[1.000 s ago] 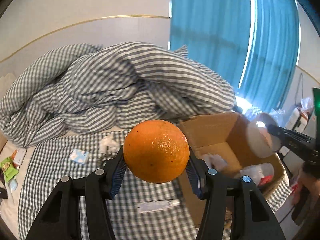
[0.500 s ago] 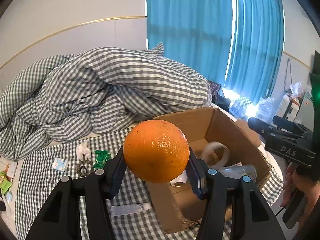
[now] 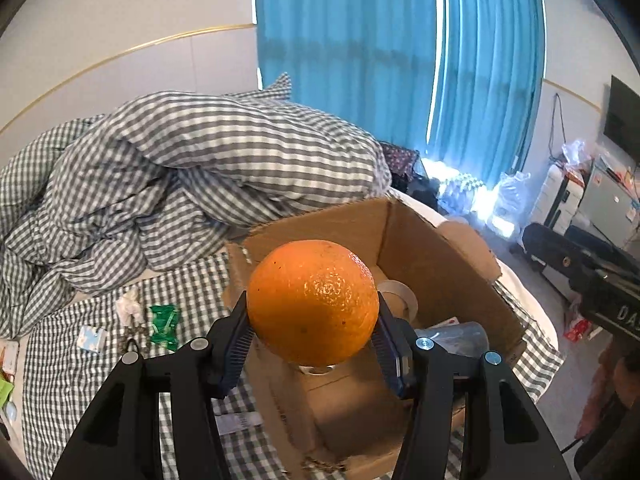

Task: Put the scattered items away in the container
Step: 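Lower the orange into the cardboard box and open the left gripper, then withdraw both grippers from the box back over the bed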

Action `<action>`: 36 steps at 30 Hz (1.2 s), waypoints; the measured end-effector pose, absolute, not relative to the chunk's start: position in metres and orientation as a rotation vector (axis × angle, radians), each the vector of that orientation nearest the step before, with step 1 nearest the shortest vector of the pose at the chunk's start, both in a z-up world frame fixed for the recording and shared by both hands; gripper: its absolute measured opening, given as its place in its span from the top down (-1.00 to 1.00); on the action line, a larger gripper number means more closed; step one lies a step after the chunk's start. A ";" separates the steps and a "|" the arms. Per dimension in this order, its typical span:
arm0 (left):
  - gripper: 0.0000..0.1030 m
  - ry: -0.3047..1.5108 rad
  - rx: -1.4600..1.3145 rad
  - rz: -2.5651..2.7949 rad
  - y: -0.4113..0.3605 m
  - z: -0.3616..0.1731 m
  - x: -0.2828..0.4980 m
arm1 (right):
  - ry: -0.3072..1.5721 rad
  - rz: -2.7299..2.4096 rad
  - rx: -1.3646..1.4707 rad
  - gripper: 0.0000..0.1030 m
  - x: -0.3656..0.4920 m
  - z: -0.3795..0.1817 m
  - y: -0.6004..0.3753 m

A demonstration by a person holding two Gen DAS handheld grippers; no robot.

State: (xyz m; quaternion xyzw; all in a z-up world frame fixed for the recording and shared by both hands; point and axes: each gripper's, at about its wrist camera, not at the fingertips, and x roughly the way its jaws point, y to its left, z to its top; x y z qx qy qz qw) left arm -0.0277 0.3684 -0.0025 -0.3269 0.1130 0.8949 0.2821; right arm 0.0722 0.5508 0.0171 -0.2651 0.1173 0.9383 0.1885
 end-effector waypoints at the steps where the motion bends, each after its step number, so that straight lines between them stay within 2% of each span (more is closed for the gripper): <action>1: -0.10 0.309 -0.876 2.391 0.371 -0.004 -0.026 | 0.327 2.636 -0.743 -0.87 0.073 0.017 0.552; 11: -0.16 0.330 -0.871 2.361 0.374 -0.009 -0.021 | 0.387 2.650 -0.741 -0.87 0.076 0.012 0.557; 13: -0.24 0.340 -0.843 2.367 0.372 -0.007 -0.018 | 0.391 2.661 -0.742 -0.87 0.075 0.012 0.556; 14: -0.37 0.351 -0.820 2.376 0.371 -0.004 -0.015 | 0.388 2.664 -0.743 -0.87 0.074 0.012 0.554; 15: -0.42 0.355 -0.802 2.381 0.371 -0.001 -0.013 | 0.384 2.665 -0.742 -0.87 0.072 0.012 0.553; 19: -0.46 0.352 -0.761 2.393 0.367 0.009 -0.011 | 0.380 2.679 -0.730 -0.87 0.071 0.015 0.546; 23: -0.70 0.314 -0.750 2.411 0.355 0.015 -0.014 | 0.362 2.689 -0.722 -0.87 0.069 0.020 0.538; 27: -0.83 0.294 -0.751 2.432 0.338 0.017 -0.016 | 0.342 2.692 -0.726 -0.87 0.063 0.023 0.526; 33: -0.87 0.277 -0.744 2.484 0.296 0.017 -0.021 | 0.297 2.713 -0.765 -0.88 0.049 0.021 0.499; 36: -1.00 0.263 -0.762 2.534 0.266 0.015 -0.027 | 0.286 2.717 -0.765 -0.99 0.041 0.018 0.481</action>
